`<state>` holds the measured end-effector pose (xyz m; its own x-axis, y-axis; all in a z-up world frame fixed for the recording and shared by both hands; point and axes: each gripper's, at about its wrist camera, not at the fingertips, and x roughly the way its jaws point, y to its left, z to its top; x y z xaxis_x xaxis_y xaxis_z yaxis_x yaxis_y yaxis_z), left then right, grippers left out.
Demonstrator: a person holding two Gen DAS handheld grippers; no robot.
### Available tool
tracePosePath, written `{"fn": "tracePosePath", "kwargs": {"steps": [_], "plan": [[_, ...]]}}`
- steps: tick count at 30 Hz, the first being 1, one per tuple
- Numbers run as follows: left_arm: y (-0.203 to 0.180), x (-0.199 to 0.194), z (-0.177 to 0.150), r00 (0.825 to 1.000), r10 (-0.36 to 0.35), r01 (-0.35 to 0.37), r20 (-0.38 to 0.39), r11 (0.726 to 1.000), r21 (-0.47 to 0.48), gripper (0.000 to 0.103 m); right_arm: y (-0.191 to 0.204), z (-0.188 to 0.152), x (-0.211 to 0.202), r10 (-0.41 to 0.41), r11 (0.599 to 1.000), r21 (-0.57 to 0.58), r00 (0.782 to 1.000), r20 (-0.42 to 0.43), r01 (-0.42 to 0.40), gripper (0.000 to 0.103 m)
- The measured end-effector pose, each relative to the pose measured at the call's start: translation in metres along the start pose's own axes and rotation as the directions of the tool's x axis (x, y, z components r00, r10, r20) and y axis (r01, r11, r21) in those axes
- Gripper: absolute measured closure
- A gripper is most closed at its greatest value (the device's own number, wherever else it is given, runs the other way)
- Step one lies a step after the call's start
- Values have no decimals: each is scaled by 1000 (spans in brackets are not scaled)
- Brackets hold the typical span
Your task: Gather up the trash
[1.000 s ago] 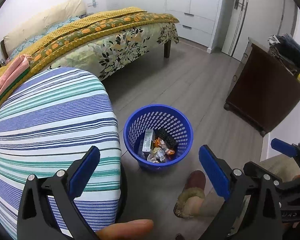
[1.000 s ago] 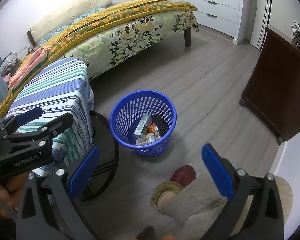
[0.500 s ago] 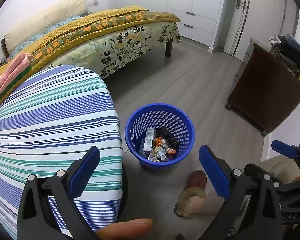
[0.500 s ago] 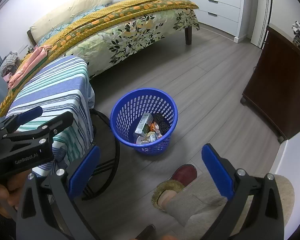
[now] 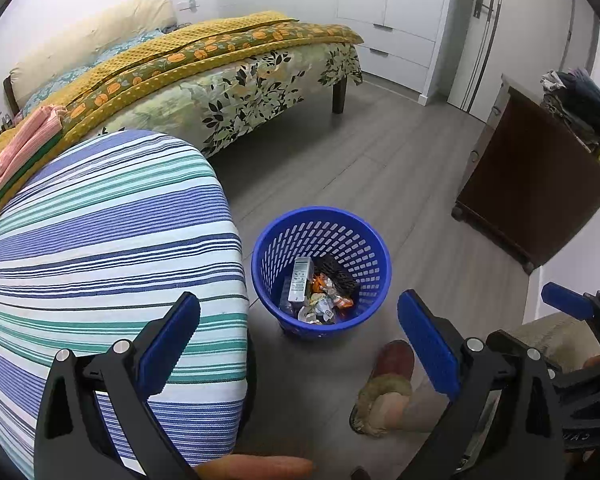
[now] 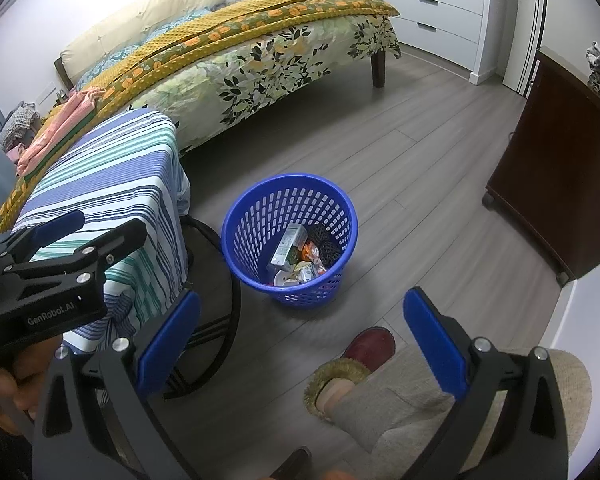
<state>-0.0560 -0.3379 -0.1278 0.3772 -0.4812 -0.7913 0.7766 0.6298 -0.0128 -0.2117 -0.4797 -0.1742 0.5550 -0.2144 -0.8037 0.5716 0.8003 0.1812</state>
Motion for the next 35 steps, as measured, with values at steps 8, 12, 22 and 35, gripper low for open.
{"fn": "tracePosePath", "kwargs": {"steps": [8,12,22,35], "plan": [[3,1,1,1000,1,-1,-1,1000,-3,5,1,0,-1,-1,1000,1,1000,0,1,5],[4,1,0,1000,1,-1,-3,1000,-1,5,3,-1,1,-2,1000,-3,1000,-4,2,5],[15,0,-4,1000,0,0,7,1000,-5,5,4,-2,4,-3,1000,-5,1000,-8,3,5],[12,0,-3,1000,8,-8,1,1000,-3,5,3,-7,3,-12,1000,5,1000,-9,12,5]]}}
